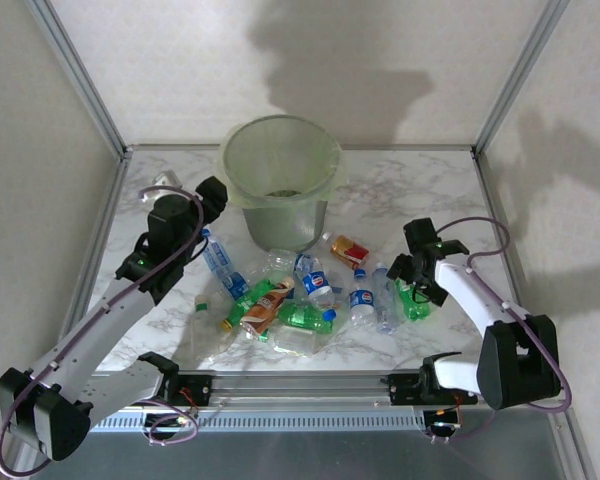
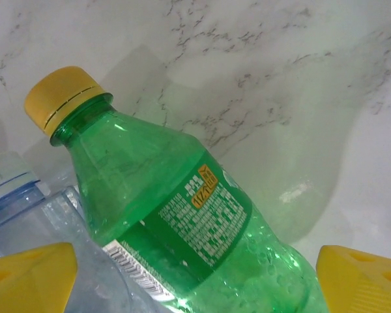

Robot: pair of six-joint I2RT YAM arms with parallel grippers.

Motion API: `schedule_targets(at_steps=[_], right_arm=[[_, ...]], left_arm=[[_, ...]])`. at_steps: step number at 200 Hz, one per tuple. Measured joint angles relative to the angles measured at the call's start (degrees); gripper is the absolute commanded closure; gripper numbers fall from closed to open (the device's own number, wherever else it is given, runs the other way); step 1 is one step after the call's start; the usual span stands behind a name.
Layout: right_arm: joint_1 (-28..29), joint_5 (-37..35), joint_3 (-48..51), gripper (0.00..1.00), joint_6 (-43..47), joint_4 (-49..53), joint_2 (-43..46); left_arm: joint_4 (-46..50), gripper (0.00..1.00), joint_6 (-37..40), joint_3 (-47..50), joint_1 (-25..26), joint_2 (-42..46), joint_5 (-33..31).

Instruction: Put the plastic bottles in the bin

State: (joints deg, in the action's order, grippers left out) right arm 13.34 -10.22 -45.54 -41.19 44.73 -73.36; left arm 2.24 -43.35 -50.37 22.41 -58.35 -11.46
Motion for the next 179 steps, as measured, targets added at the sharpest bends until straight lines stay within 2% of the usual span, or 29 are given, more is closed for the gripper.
schedule_targets(at_steps=[104, 179], right_arm=[[0.0, 0.0, 3.9, 0.05, -0.6, -6.6, -3.4], [-1.5, -0.2, 6.6, 0.18, -1.6, -8.9, -3.7]], left_arm=[[1.1, 0.25, -0.3, -1.3, 0.0, 0.0, 1.7], [1.5, 0.26, -0.4, -1.6, 0.0, -1.3, 3.0]])
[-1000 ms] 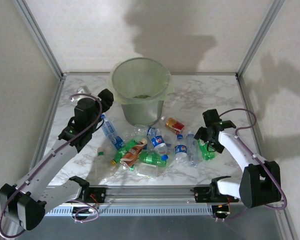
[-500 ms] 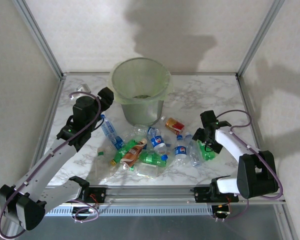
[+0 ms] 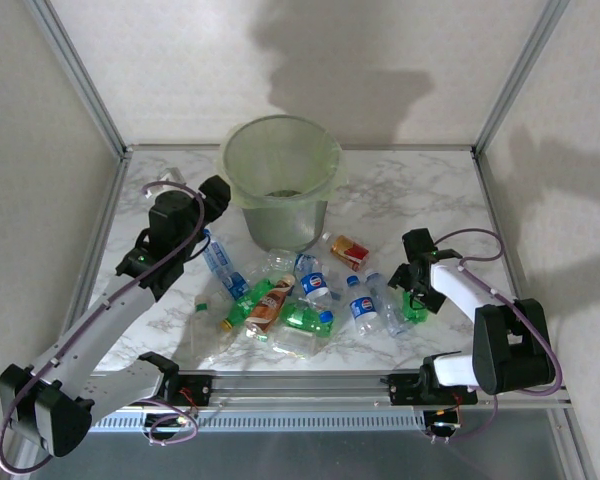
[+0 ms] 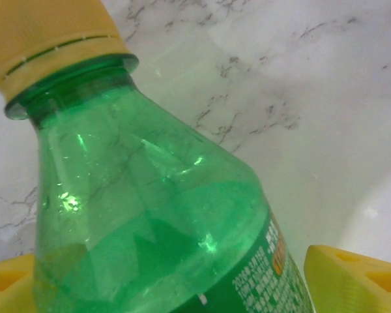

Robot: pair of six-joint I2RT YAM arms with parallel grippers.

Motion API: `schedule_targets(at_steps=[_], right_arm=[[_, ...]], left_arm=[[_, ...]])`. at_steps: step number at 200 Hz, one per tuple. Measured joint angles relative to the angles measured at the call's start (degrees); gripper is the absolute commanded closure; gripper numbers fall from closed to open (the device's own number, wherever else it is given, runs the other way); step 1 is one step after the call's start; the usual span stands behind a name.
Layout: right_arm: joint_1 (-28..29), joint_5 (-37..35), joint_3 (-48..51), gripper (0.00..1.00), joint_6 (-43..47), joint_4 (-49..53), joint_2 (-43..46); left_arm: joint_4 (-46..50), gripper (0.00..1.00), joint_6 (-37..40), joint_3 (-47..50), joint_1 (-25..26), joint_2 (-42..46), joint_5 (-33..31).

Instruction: Put the plastic bottles in the bin

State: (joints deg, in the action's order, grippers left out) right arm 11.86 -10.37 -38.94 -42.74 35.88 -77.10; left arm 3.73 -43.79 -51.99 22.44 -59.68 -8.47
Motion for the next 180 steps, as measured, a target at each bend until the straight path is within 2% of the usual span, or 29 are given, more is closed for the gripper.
schedule_targets(at_steps=[29, 73, 122, 140, 143, 147, 159, 180], right_arm=[[-0.1, -0.1, 0.0, 0.26, 0.0, -0.7, 0.0], [-0.2, -0.7, 0.0, 0.31, 0.0, -1.0, 0.7], [0.9, -1.9, -1.8, 0.36, 1.4, -0.5, 7.7], [3.5, -2.3, -5.2, 0.37, 2.3, -0.5, 10.5], [4.1, -2.3, -6.0, 0.37, 2.5, -0.6, 11.0], [4.9, -2.6, -6.8, 0.37, 2.8, -0.7, 11.6], [8.0, -3.2, -10.0, 0.37, 3.9, -1.3, 13.3], [14.5, -3.6, -15.1, 0.37, 6.5, -3.9, 15.1]], left_arm=[[0.0, 0.26, 0.0, -0.1, 0.0, -0.1, 0.2], [1.2, 0.24, 0.0, -1.7, 0.0, -0.7, 0.4], [5.2, 0.15, 2.4, -10.4, -0.2, -4.3, 1.9], [6.5, 0.11, 3.7, -15.0, -0.7, -6.2, 3.7], [6.6, 0.03, 3.9, -15.7, -0.8, -6.5, 4.1], [7.0, 0.01, 4.1, -16.6, -0.9, -6.8, 4.6], [7.6, 0.01, 5.2, -19.3, -1.2, -7.7, 6.3], [8.6, 0.08, 6.5, -24.0, -1.3, -9.6, 10.8]])
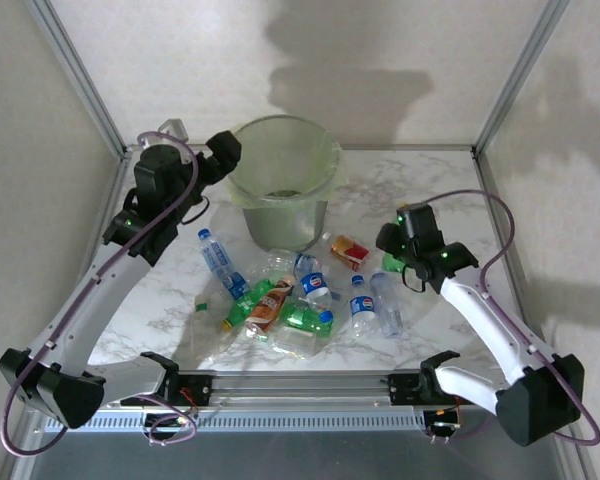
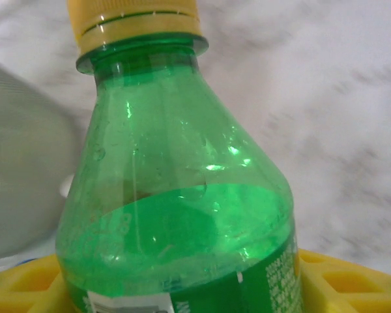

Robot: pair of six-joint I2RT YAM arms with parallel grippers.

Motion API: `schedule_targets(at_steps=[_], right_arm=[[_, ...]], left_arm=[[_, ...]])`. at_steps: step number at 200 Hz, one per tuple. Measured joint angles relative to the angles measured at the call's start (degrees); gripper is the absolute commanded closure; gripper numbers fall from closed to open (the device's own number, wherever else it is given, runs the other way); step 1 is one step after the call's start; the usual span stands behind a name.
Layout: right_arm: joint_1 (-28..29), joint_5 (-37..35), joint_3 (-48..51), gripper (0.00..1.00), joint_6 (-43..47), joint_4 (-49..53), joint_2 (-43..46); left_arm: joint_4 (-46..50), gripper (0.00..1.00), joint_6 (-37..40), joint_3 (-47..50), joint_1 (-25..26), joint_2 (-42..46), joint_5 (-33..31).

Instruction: Put the plastic bottles in the bin

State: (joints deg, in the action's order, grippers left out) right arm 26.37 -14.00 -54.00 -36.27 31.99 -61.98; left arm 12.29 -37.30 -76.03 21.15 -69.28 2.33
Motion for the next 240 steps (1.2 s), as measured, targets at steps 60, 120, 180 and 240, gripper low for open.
schedule_targets(at_steps=[60, 120, 180, 240], right_arm=[[14.3, 4.3, -6.2, 0.37, 8.0, -9.9, 0.5], [20.7, 8.1, -9.7, 0.37, 11.7, -13.0, -2.7], [22.3, 8.1, -11.0, 0.36, 12.8, -13.2, -3.9], [23.8, 8.0, -11.8, 0.36, 13.2, -13.4, -4.9]], left_arm=[[0.3, 0.14, 0.9, -6.8, 2.1, -9.2, 20.1], [3.1, 0.13, 4.3, -10.3, 8.9, -13.3, 30.0], [4.7, 0.30, 7.1, -11.1, 10.8, -14.1, 32.6], [6.9, 0.42, 8.1, -11.3, 11.2, -15.8, 32.7]])
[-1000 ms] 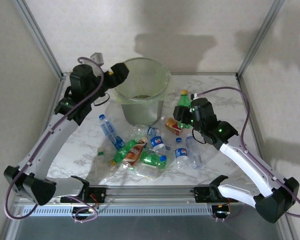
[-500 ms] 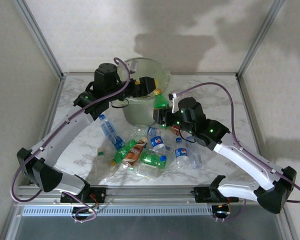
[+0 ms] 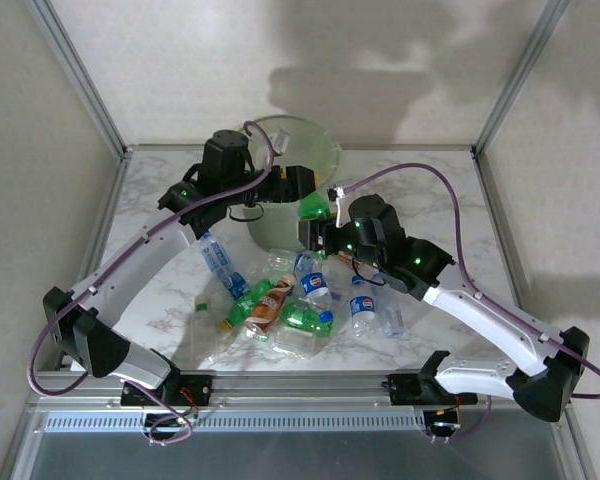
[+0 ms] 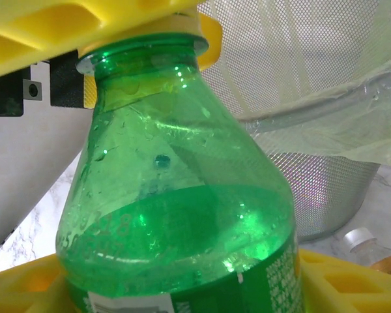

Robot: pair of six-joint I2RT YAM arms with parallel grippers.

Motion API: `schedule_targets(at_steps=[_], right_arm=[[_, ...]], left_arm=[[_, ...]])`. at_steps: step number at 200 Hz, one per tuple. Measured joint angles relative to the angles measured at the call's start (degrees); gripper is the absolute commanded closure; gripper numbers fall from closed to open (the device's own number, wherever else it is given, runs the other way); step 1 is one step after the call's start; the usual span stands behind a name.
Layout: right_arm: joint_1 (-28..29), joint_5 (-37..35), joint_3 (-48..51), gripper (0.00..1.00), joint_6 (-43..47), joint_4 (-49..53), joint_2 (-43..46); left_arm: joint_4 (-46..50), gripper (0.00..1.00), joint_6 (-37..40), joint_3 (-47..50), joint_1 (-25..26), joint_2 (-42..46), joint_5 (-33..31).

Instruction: Put the plastic bottles in the bin

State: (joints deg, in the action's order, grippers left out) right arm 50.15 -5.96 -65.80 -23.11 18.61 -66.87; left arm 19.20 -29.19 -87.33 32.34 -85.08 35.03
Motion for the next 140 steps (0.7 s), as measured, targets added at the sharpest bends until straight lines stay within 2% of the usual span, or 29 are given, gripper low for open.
schedule_targets(at_steps=[63, 92, 140], right_arm=[[0.2, -0.4, 0.0, 0.36, 0.0, 0.0, -0.3], [0.2, -0.4, 0.0, 0.37, 0.0, 0.1, -0.3], [0.5, -1.5, -0.4, 0.29, -0.2, 0.6, -0.3]], left_arm=[[0.0, 0.60, 0.6, 0.0, 0.5, -0.1, 1.0], [-0.1, 0.65, 0.6, 0.0, 0.7, -0.1, 1.3], [-0.1, 0.74, 0.2, -0.2, 0.7, -0.1, 0.7]])
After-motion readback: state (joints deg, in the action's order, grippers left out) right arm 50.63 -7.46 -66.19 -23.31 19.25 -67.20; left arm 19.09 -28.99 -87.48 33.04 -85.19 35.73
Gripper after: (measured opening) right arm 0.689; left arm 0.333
